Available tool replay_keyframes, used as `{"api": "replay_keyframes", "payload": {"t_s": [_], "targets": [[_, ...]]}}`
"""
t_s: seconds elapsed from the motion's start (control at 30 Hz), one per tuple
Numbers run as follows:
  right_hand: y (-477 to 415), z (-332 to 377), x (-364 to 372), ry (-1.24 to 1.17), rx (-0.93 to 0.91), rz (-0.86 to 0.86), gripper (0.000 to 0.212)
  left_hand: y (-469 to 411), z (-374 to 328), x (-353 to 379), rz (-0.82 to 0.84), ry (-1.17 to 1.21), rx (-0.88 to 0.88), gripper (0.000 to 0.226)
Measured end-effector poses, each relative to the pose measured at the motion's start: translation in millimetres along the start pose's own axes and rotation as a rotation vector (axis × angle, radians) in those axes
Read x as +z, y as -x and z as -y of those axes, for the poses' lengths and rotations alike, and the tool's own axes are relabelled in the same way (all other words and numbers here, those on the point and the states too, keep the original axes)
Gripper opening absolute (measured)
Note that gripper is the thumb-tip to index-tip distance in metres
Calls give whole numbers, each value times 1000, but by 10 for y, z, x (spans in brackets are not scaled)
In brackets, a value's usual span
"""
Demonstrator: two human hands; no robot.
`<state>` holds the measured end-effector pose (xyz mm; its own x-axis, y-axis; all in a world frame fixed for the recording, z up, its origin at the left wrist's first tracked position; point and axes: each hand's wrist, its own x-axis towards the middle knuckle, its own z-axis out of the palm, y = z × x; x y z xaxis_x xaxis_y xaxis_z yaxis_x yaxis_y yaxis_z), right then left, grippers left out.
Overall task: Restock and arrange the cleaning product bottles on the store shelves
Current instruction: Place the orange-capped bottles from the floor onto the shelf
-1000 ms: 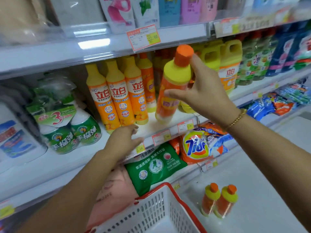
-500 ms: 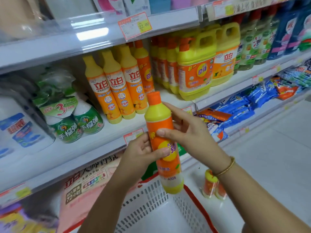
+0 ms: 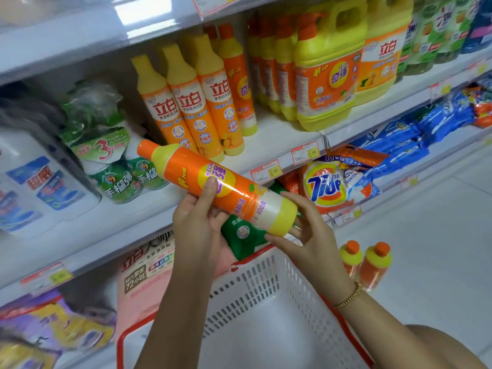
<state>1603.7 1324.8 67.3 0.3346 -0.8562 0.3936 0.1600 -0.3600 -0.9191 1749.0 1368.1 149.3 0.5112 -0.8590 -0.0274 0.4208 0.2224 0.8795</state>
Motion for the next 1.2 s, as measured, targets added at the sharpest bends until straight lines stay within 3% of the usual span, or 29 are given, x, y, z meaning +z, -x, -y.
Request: {"api": "replay_keyframes", "payload": {"t_s": [0.1,0.33,0.47,0.6,0.67,0.73,0.8,0.9,1.0,1.07,1.2], "targets": [[5,6,-20,-4,-41,-47,64,-2,11,32,-1,-7,11,49],[-19,24,-110,-147,22,12,46,-29,73,47,16,-58,18,57],[-74,38,-217,-520,262,60,36,-32,92,18,113,-72,17,61],[-115,-1,-225,-960,598,171,69,-45,95,11,213,-96,5,49],[-109,11,-201,-979,662,181,62,-49,81,9,206,-98,10,49],[-101,36,-182,-823,616,107,47,-30,67,27,150,-126,31,54],[-71,53,-158,-375,389,61,41,-7,81,50,61,-146,53,58],[-3,-94,-108,271,2,95,70,-7,164,61,-46,-119,61,53],[27,-212,-70,421,-146,50,70,-7,219,50,-74,-122,33,51],[-7,-117,-123,185,-1,66,61,0,197,28,-31,-136,14,54],[-69,35,-275,-515,362,235,47,24,74,-10,159,-121,-21,53]]}}
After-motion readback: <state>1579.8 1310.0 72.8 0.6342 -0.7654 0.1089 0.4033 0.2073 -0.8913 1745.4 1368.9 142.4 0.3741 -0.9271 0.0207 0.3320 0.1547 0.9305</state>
